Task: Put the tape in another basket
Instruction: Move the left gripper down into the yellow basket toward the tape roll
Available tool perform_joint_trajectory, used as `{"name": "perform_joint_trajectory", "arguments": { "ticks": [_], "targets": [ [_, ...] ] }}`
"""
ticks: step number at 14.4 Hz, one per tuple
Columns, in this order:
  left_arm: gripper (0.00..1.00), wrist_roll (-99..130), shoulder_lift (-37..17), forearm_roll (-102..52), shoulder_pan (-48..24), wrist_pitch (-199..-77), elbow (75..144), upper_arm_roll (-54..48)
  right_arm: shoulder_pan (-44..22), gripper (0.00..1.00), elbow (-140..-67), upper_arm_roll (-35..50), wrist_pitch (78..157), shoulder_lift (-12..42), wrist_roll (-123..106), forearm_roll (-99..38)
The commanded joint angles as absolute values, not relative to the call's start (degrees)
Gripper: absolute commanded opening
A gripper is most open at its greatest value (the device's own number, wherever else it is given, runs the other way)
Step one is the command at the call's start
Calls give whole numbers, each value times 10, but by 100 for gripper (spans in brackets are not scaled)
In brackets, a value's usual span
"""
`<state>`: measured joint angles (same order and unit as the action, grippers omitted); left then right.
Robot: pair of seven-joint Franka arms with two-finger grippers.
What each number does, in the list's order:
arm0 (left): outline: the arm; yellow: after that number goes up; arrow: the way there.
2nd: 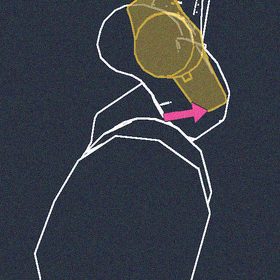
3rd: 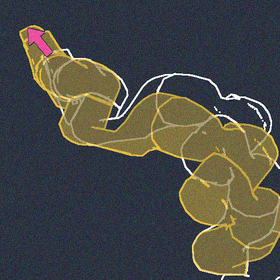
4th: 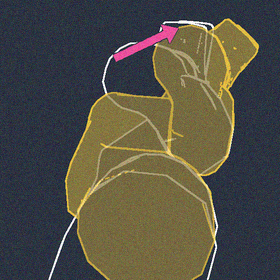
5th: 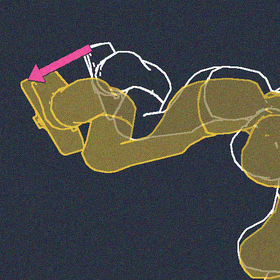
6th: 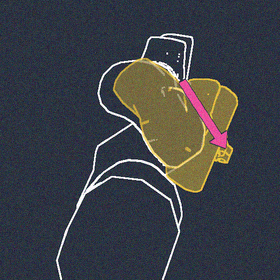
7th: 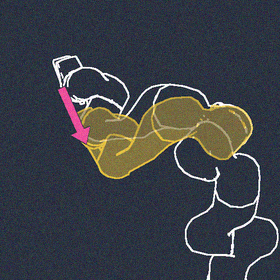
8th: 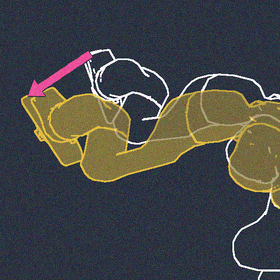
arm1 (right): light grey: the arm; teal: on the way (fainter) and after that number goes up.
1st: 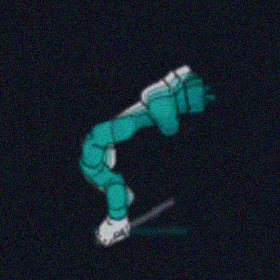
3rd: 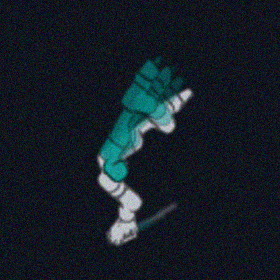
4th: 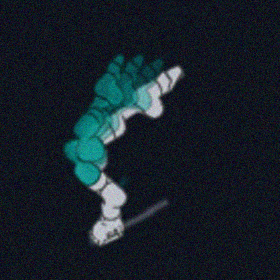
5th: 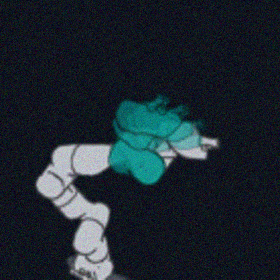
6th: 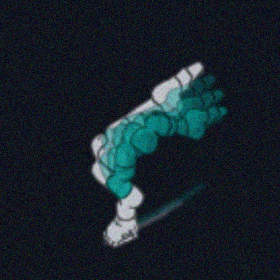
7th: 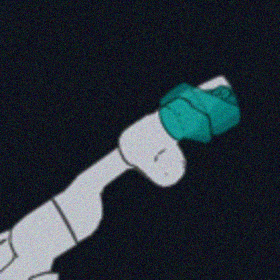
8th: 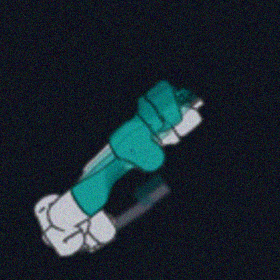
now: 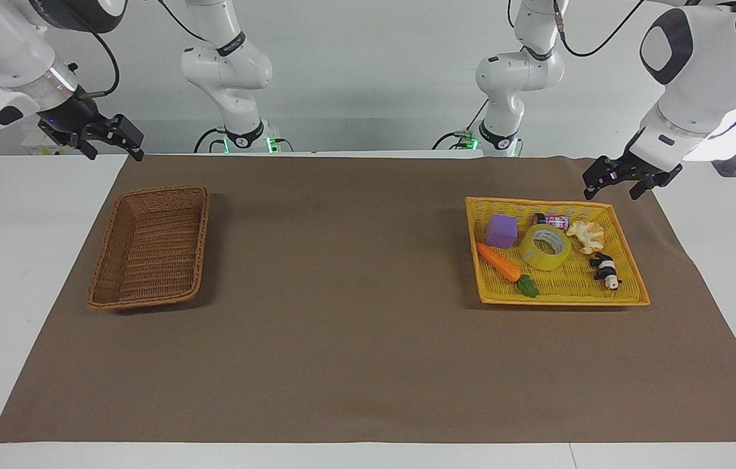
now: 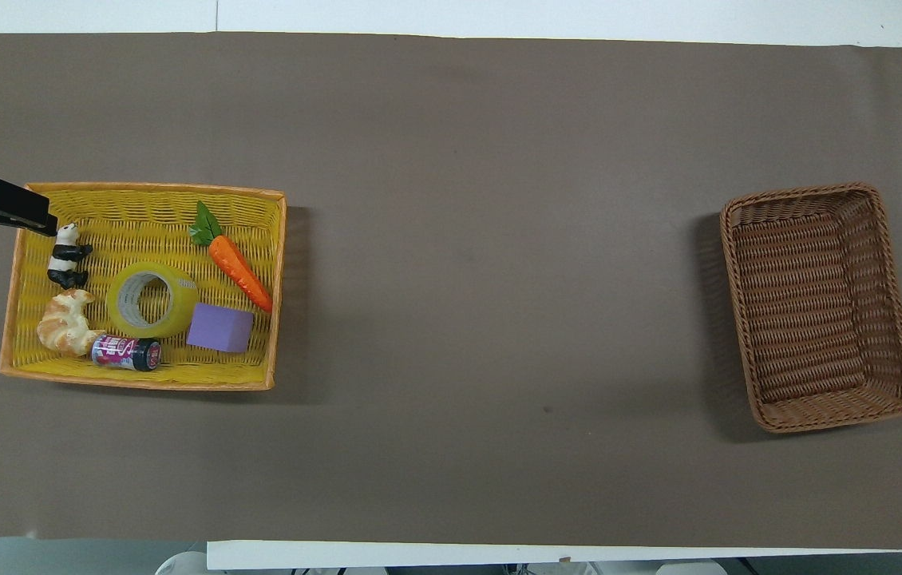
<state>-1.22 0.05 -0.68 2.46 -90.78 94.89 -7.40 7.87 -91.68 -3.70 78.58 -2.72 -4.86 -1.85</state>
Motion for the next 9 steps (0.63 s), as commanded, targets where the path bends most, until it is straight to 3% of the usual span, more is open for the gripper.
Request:
{"name": "perform_joint_trajectory", "arguments": {
  "ticks": [1, 5, 9],
  "targets": [
    [100, -3, 12, -11, 18, -918, 969, -74, 82, 99, -923, -35, 791, -33, -46, -15],
    [100, -1, 23, -11, 17, -921, 990, -74, 81, 99, -923, -35, 791, -33, -46, -15],
    [100, -4, 61, -11, 27, -1037, 1101, -71, 82, 99, -923, -35, 791, -33, -46, -15]
  ]
}}
